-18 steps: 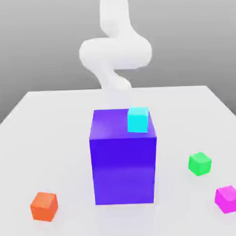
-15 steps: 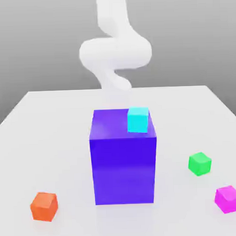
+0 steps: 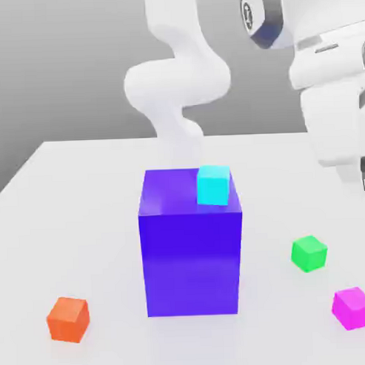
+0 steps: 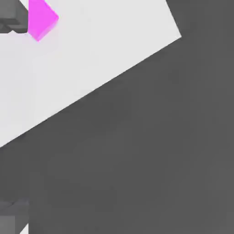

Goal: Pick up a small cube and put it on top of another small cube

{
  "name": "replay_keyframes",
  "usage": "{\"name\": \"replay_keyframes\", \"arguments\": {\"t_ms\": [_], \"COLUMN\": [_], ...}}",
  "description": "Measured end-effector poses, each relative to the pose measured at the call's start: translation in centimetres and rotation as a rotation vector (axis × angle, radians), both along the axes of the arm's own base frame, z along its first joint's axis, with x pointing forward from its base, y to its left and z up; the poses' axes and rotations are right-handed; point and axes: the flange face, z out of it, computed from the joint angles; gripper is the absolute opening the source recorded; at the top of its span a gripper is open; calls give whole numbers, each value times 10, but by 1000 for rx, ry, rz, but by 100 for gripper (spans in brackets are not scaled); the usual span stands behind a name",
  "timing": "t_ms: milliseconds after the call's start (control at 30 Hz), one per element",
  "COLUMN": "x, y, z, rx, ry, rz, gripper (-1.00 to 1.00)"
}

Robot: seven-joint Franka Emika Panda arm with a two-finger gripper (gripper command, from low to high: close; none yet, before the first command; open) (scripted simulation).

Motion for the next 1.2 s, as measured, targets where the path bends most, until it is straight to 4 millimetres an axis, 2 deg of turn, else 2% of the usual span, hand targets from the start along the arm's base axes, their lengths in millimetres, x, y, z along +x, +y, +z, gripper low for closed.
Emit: {"name": "replay_keyframes", "arguments": {"t_ms": [100, 267, 367, 500, 533, 733, 800, 933, 1200], "x": [-15, -42, -61, -65, -65, -66, -65, -68, -132], "y": [32, 60, 72, 74, 74, 73, 74, 74, 74], "z": [-53, -137, -183, -238, -247, -251, -237, -191, -162], "rx": [-67, -186, -252, -264, -264, -265, -266, -261, -189], "ry": [36, 88, 110, 114, 114, 117, 115, 120, 171], "rz": [175, 437, 580, 609, 610, 610, 611, 608, 548], "gripper": [0, 0, 0, 0, -100, -100, -100, -100, -100]}}
